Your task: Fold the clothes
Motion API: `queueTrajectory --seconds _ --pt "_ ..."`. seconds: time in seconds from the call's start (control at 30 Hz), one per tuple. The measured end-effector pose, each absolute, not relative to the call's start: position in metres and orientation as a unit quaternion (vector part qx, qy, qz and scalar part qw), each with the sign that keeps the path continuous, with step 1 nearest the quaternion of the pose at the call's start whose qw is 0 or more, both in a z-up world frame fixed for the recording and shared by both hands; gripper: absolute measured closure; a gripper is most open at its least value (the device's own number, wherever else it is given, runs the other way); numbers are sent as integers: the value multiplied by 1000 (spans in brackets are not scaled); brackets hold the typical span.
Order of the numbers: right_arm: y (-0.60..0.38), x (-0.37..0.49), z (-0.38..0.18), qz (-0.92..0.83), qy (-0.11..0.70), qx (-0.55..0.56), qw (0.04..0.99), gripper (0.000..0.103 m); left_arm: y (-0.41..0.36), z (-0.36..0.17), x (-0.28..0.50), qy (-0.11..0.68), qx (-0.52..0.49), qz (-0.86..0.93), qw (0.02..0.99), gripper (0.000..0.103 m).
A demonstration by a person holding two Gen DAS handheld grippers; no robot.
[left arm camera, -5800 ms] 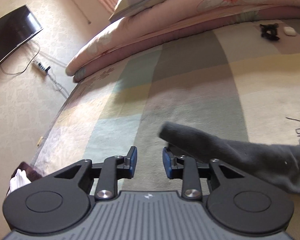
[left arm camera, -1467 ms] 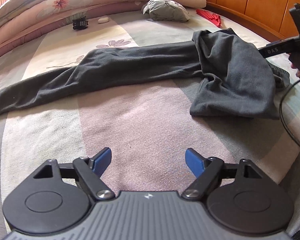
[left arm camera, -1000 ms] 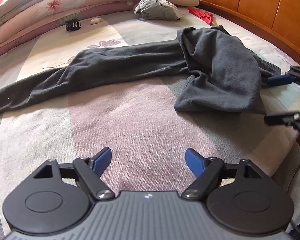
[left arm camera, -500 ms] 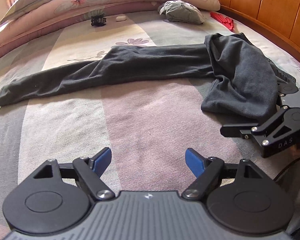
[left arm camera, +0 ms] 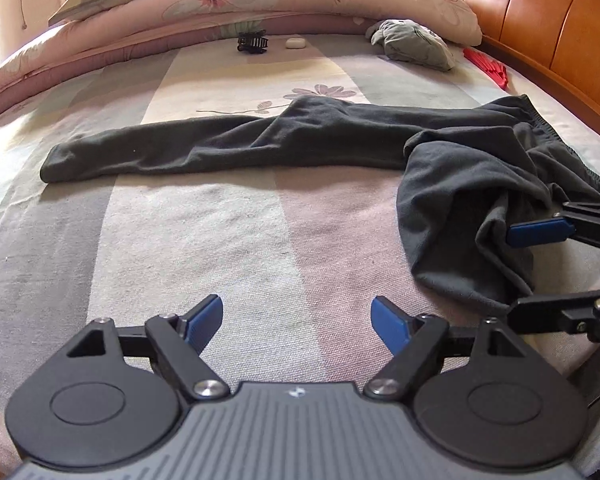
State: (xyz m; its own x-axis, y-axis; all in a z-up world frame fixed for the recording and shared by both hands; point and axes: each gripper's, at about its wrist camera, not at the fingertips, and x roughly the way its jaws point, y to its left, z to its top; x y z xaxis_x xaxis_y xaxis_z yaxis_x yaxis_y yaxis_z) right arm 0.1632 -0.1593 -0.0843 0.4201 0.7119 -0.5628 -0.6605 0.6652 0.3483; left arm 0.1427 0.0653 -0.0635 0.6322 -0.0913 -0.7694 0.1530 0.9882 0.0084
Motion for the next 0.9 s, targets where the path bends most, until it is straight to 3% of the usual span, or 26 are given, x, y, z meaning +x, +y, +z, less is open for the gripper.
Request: queueTrajectory --seconds 0.3,0.5,0.7,0.9 --pt "-157 137 -83 333 343 -123 869 0 57 -76 146 432 30 -91 897 21" --pt "-159 137 -73 317 325 -151 878 0 47 -81 146 438 36 -104 892 21" --pt "-146 168 -50 261 287 -222 895 0 51 -80 145 440 31 -95 893 21" --pt "-122 220 -82 167 326 -325 872 0 53 -77 142 438 31 -93 894 21"
